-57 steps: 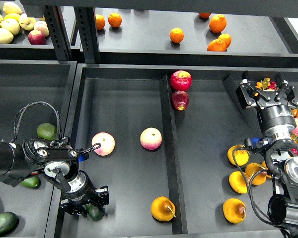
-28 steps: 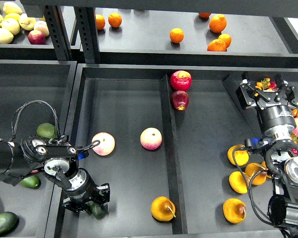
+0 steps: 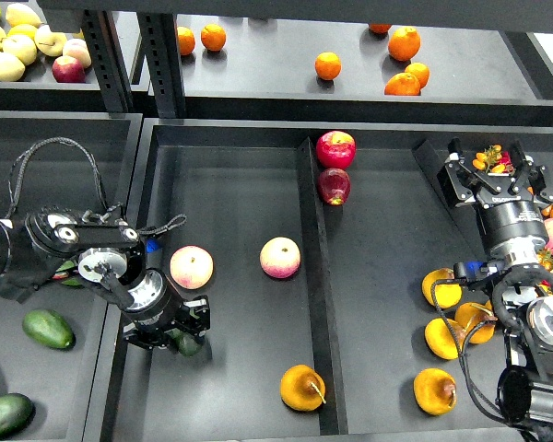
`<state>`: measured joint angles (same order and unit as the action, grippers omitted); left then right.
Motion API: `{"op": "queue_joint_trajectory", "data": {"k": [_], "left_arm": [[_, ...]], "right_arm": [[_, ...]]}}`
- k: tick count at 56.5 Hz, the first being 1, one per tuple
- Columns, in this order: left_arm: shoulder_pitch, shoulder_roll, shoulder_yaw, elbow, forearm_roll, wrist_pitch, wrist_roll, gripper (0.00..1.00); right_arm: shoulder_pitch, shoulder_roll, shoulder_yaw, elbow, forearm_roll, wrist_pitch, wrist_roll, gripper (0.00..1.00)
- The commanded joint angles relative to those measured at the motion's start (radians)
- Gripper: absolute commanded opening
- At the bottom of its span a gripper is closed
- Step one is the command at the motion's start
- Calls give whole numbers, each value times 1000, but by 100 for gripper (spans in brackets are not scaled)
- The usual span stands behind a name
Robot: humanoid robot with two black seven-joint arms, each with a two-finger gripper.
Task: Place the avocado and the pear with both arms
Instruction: 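Lift the avocado and carry it into the avocado compartment, then open the left gripper to release the avocado among the avocados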
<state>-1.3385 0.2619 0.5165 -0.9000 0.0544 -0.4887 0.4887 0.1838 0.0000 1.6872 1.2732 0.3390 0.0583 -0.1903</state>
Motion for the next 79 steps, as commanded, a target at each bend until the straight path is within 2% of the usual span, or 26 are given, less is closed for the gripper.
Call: {"op": "queue_joint_trajectory", "data": {"k": [1, 10, 22, 43, 79], "left_arm": [[-25, 82, 0, 3, 1, 0, 0, 28], [-13, 197, 0, -8, 22, 0, 0, 28], [15, 266, 0, -7, 33, 0, 0, 29], [107, 273, 5, 19, 56, 0, 0, 29], [167, 234, -3, 102, 78, 0, 0, 34]], "right_arm": [[0, 0, -1, 0, 0, 0, 0, 100], [-1, 0, -4, 0, 0, 0, 0, 100], [0, 0, -11, 0, 0, 0, 0, 100], [-1, 0, -11, 0, 0, 0, 0, 100], [0, 0, -11, 0, 0, 0, 0, 100]]}}
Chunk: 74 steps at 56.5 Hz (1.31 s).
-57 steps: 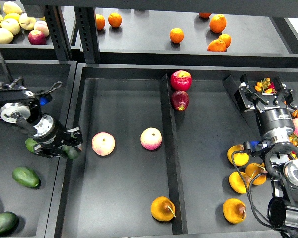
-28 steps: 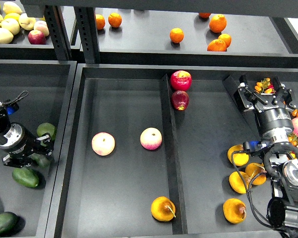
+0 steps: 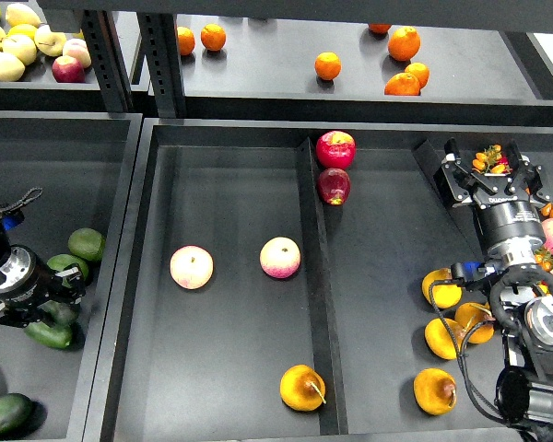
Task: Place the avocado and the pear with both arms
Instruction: 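Open the left gripper to release the avocado among the avocados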
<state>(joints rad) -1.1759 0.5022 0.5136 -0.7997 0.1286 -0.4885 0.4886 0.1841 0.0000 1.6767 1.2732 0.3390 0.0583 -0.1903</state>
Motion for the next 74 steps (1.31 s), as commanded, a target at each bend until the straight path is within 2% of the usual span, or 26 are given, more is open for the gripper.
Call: {"op": "queue_joint_trajectory", "data": {"k": [1, 11, 21, 31, 36, 54, 61, 74], "left_arm": [[5, -7, 0, 2, 5, 0, 0, 34], [16, -17, -1, 10, 14, 0, 0, 38], [21, -24, -1, 11, 43, 0, 0, 50], [28, -33, -1, 22, 59, 0, 0, 55], [36, -37, -3, 27, 60, 0, 0, 64], [30, -48, -30, 33, 65, 0, 0, 81], [24, -30, -93, 31, 62, 0, 0, 86], [24, 94, -346, -9, 42, 0, 0, 88]], "right_arm": [[0, 0, 0, 0, 0, 0, 0, 100], [0, 0, 0, 0, 0, 0, 0, 100], [-2, 0, 0, 0, 0, 0, 0, 100], [-2, 0, -2, 0, 0, 0, 0, 100], [-2, 0, -2, 0, 0, 0, 0, 100], [-3, 0, -18, -1, 0, 0, -1, 100], [-3, 0, -32, -3, 0, 1, -1, 100], [-8, 0, -80, -3, 8, 1, -14, 100]]}}
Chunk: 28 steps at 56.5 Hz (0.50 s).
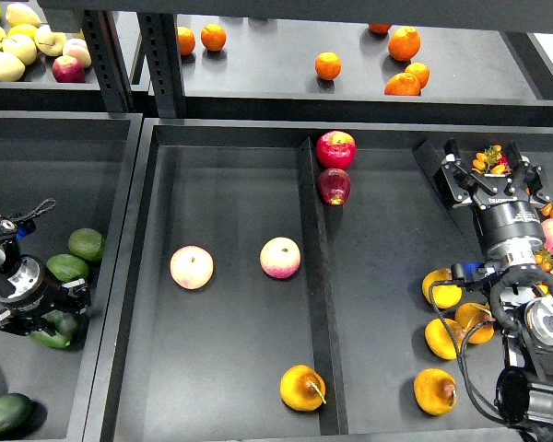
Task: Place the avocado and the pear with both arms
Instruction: 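Open the left gripper to release the avocado among the avocados, then reach the right gripper down toward the yellow pear nearest the robot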
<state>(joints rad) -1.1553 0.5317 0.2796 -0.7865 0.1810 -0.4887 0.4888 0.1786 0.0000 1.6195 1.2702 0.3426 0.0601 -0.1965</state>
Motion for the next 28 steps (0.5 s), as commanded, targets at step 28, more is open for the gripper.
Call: {"op": "queue_joint_trajectory", "data": {"k": [28], "left_arm": [[246, 264, -747, -178, -428, 0, 0, 89]], "right_arm": [[-15, -54, -289, 1, 6, 0, -49, 100]]}}
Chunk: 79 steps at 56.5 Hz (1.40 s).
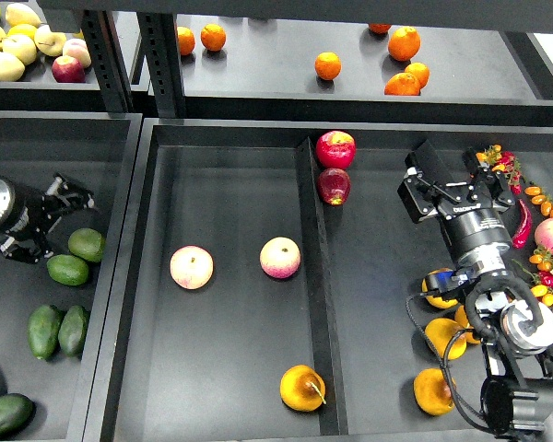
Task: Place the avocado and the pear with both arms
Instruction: 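Reach the right gripper down toward the yellow pear nearest the robot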
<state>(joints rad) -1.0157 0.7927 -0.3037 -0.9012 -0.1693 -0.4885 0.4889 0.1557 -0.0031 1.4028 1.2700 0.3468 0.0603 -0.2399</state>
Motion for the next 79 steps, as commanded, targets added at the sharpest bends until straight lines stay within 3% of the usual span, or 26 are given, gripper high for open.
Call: {"op": "queue_joint_trajectory", "data": {"k": [1, 8, 18, 32, 37, 43, 53, 79], "left_arm": [[129, 2, -201, -77, -90, 0, 0, 89], [279, -13, -408, -176, -139, 0, 0, 89], [483, -90, -689, -265, -190, 0, 0, 89], [767, -338, -1092, -326, -203, 0, 0, 89], [867, -426, -1232, -361, -202, 0, 0, 89], [907, -480, -1302, -389, -200, 0, 0, 89], [968, -569, -1374, -481, -180, 0, 0, 91], [982, -671, -1404, -484, -82, 0, 0, 98]], "right_arm": [[10, -69, -87, 2, 1, 0, -6, 100], [12, -172, -165, 8, 6, 1, -12, 100], [16, -325, -286, 25, 8, 10, -95, 100], [120, -505, -521, 31, 6, 44, -111, 100], [160, -575, -651, 32, -9, 46, -179, 100], [205, -630, -755, 32, -14, 47, -249, 100], [239, -632, -837, 31, -12, 47, -249, 100], [252, -585, -933, 0, -51, 33, -249, 100]]}}
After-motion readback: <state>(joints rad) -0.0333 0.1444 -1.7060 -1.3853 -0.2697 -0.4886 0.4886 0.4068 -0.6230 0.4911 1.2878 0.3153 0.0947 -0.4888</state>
